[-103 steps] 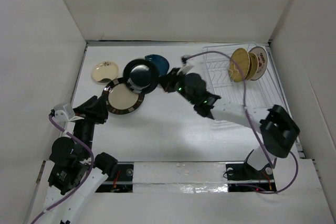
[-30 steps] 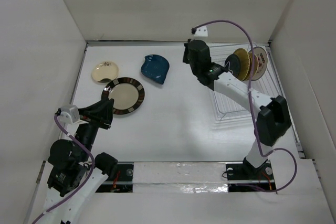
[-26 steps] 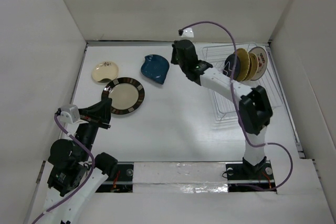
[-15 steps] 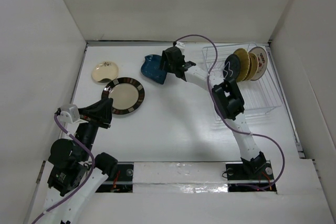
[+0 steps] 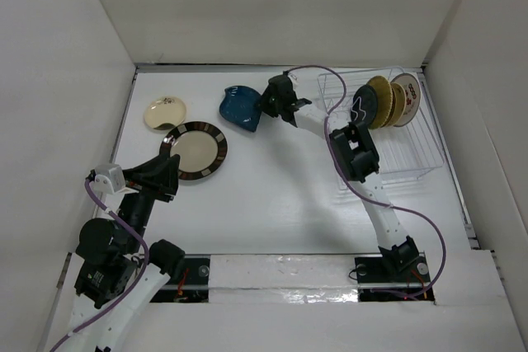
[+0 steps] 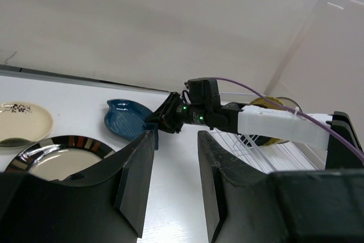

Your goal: Load the plates into the dish rack

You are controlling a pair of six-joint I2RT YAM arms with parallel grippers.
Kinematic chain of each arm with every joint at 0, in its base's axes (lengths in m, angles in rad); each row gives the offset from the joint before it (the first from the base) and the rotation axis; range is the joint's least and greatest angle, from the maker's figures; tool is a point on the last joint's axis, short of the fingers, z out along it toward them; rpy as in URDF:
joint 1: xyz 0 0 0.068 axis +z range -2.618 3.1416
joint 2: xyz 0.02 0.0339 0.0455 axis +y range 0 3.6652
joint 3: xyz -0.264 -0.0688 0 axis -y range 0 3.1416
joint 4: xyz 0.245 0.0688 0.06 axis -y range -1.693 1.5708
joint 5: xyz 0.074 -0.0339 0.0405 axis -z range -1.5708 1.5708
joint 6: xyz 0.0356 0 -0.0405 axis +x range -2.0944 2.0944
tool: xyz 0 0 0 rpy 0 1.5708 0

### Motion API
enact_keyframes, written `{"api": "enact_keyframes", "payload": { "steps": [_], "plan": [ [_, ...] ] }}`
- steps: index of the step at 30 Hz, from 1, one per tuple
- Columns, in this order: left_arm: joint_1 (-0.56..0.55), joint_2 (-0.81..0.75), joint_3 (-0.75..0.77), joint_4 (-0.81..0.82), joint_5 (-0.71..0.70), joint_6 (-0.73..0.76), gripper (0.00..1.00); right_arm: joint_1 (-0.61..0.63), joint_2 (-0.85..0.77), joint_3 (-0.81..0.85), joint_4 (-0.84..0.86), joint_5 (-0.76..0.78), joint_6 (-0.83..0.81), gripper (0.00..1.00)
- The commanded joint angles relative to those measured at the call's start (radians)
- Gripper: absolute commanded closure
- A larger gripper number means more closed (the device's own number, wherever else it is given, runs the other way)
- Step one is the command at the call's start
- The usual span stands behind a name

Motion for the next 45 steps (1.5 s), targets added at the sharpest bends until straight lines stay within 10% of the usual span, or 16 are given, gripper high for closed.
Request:
{"api": "enact_keyframes", "payload": {
  "steps": [1, 5, 19, 30, 36, 45],
  "plan": [
    [0.001, -0.011, 0.003, 0.039, -0.009, 0.008, 0.66, -0.012, 0.05, 0.002, 0.058, -0.124, 0.099, 0.64],
    [0.001, -0.014, 0.001, 0.039, -0.015, 0.009, 0.66, -0.012, -0.008, -0.099, 0.148, -0.096, 0.116, 1.0],
    [0.001, -0.008, 0.001, 0.039, -0.022, 0.008, 0.66, 0.071, -0.547, -0.357, 0.373, 0.165, -0.201, 1.0],
    [0.001, -0.051, 0.001, 0.042, 0.006, 0.005, 0.65, -0.038, -1.074, -0.565, 0.072, 0.606, -0.754, 1.0],
    [0.001, -0.066, 0.003, 0.04, 0.006, 0.005, 0.65, -0.095, -1.071, -0.5, 0.0, 0.894, -1.057, 1.0],
    [0.001, -0.069, 0.003, 0.039, 0.006, 0.005, 0.65, -0.141, -0.942, -0.466, 0.098, 0.938, -1.289, 1.0]
  ]
}}
